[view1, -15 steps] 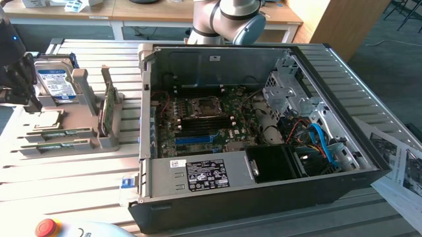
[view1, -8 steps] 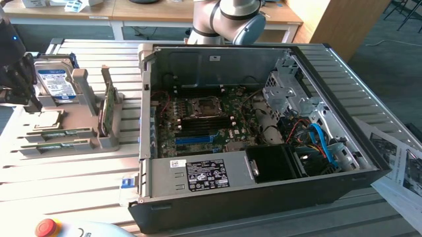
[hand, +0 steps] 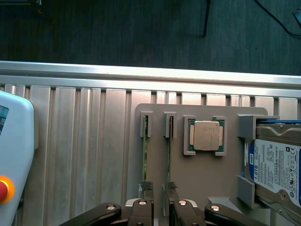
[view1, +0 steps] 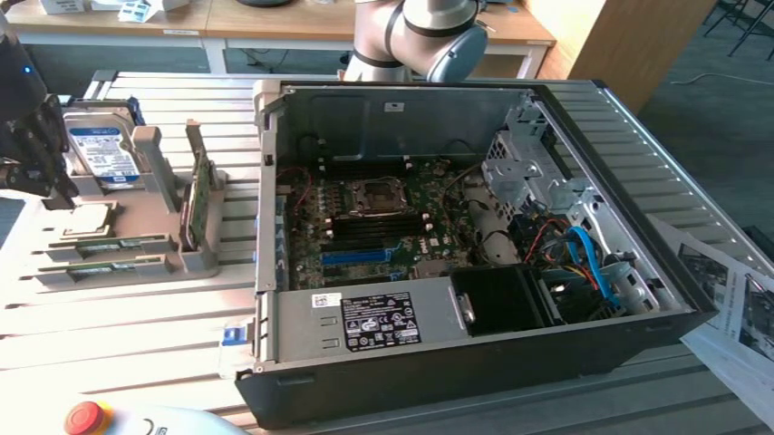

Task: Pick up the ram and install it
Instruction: 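Pick up the ram and move it above insertion slot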

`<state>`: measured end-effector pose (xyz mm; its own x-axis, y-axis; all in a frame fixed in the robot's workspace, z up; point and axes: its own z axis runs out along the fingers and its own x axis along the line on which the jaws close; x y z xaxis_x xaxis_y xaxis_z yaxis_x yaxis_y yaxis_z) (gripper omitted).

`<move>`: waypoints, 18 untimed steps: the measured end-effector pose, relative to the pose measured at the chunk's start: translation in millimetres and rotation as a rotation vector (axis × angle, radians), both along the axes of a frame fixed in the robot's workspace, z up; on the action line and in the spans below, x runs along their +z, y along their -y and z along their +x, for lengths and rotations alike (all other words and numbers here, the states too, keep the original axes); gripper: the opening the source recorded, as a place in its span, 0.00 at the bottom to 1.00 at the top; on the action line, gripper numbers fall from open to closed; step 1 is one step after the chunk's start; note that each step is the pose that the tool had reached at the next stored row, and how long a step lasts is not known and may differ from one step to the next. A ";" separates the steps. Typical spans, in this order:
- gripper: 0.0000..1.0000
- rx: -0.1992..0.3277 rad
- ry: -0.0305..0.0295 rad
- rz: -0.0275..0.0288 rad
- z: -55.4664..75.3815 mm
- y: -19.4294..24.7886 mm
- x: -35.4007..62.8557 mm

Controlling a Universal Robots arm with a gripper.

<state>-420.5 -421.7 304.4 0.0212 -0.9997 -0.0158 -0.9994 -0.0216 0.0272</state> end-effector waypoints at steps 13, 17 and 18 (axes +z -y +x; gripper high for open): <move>0.24 0.000 -0.0047 0.0000 10.7 8.2 0.0; 0.24 0.000 -0.0068 0.0000 15.6 11.1 0.0; 0.24 0.000 -0.0069 0.0000 16.4 11.5 -0.1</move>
<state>-404.1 -433.2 304.4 0.0211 -0.9996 -0.0160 -0.9992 -0.0216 0.0341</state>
